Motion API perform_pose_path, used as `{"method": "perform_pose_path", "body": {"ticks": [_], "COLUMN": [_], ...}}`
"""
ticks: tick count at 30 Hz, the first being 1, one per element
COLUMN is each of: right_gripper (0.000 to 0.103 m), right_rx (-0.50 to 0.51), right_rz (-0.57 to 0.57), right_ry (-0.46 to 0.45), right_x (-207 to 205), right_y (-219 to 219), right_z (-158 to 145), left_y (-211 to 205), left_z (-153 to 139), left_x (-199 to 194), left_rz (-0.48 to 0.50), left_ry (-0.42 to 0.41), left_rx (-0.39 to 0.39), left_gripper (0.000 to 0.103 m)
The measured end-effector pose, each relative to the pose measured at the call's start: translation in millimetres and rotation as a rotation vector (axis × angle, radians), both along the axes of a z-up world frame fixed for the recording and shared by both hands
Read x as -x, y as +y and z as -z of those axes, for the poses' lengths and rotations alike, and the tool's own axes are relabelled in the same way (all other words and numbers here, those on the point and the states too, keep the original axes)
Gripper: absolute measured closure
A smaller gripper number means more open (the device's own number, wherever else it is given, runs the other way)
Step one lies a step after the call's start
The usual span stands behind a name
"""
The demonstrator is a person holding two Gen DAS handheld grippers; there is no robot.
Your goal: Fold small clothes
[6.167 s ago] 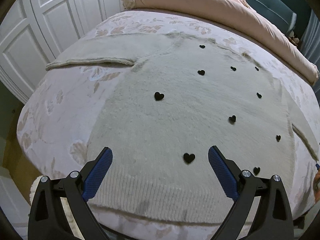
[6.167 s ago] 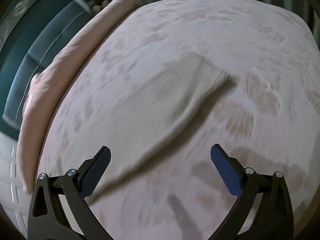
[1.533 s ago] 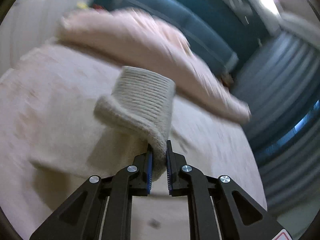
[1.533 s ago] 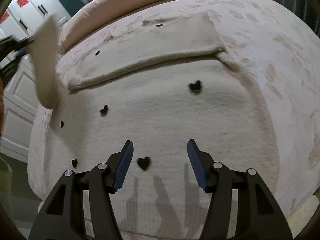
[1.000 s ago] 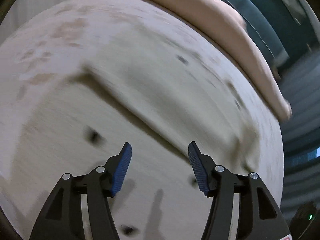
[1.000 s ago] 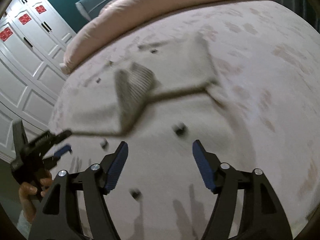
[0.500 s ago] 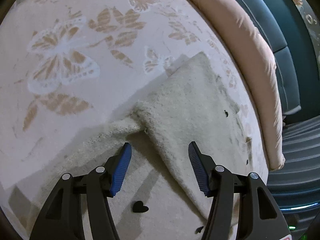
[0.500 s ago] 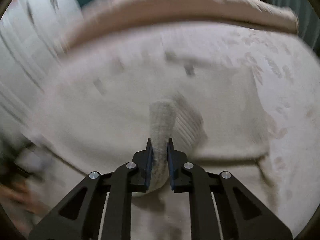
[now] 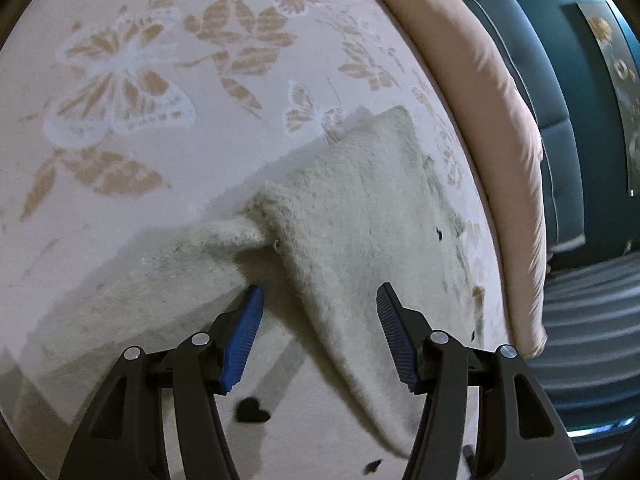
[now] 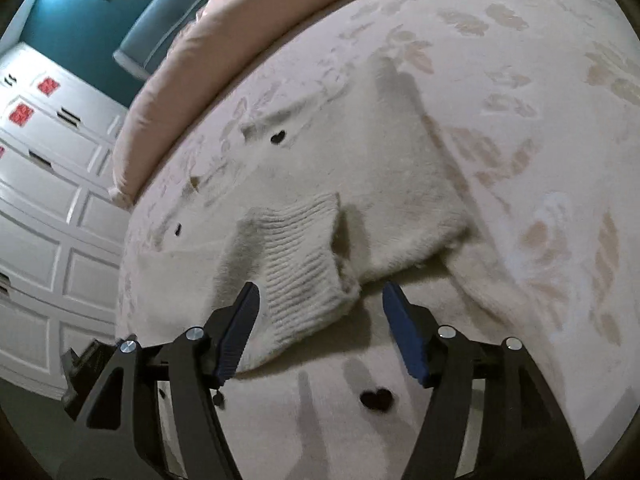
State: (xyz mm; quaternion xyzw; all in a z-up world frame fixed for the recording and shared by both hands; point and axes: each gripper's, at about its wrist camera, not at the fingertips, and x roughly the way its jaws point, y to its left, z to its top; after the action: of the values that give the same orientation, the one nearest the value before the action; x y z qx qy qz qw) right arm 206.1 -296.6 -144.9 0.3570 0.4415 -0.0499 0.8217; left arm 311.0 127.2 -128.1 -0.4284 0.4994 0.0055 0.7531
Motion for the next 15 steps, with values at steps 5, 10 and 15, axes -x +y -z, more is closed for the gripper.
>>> {"method": "perform_pose_path", "body": {"ticks": [5,10,15], "right_gripper": [0.093,0.095,0.095], "right_rx": [0.154,0.490,0.240], "right_rz": [-0.071,-0.260,-0.231], "right_ry": [0.094,-0.198,-0.623], "right_x": [-29,-33,-11], "right_y": [30,104,73], "right_z": [-15,-134,-193], "left_y": [7,9,6], "left_z": [2,-21,-38], "left_x": [-9,-12,-8], "left_rz": [-0.025,-0.001,-0.006], "left_ry": [-0.004,-0.081,-0.148], "left_rx": [0.032,-0.041,-0.129], "left_gripper": [0.090,0.098,0.098]}}
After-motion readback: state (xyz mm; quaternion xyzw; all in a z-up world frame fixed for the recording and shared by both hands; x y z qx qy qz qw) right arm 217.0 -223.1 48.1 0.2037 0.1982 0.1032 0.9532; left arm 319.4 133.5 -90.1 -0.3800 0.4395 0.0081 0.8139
